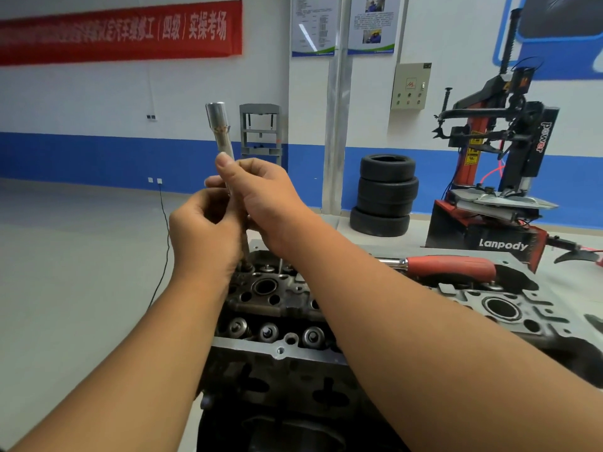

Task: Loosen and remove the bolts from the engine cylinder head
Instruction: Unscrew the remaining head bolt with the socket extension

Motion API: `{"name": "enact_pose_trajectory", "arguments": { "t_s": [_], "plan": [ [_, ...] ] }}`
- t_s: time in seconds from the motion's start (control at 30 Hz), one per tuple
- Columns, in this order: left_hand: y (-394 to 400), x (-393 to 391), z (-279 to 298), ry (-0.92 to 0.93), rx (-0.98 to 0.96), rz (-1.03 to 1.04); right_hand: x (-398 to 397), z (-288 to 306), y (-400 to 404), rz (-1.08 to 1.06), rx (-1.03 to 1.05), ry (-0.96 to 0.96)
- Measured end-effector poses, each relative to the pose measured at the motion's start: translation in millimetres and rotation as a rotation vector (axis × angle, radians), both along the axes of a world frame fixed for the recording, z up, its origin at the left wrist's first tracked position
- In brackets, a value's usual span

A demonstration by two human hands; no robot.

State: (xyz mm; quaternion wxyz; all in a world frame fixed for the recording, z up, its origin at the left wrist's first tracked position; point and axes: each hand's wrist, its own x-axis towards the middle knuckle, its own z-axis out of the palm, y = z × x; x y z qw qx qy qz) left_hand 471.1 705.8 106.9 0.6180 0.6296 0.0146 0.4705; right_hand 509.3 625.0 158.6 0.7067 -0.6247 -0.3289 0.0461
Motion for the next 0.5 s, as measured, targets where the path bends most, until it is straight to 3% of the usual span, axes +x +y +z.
{"name": "enact_pose_trajectory", "arguments": {
  "t_s": [0.2, 0.5],
  "plan": [
    [2.7, 2.3, 1.4, -0.003, -0.132, -0.121, -4.3, 4.2, 4.5, 0.020, -0.024, -0.014],
    [3.8, 1.3, 0.8, -0.063, -0.095, -0.067, -5.4, 0.8, 4.9, 0.005, 0.023, -0.020]
  ]
}}
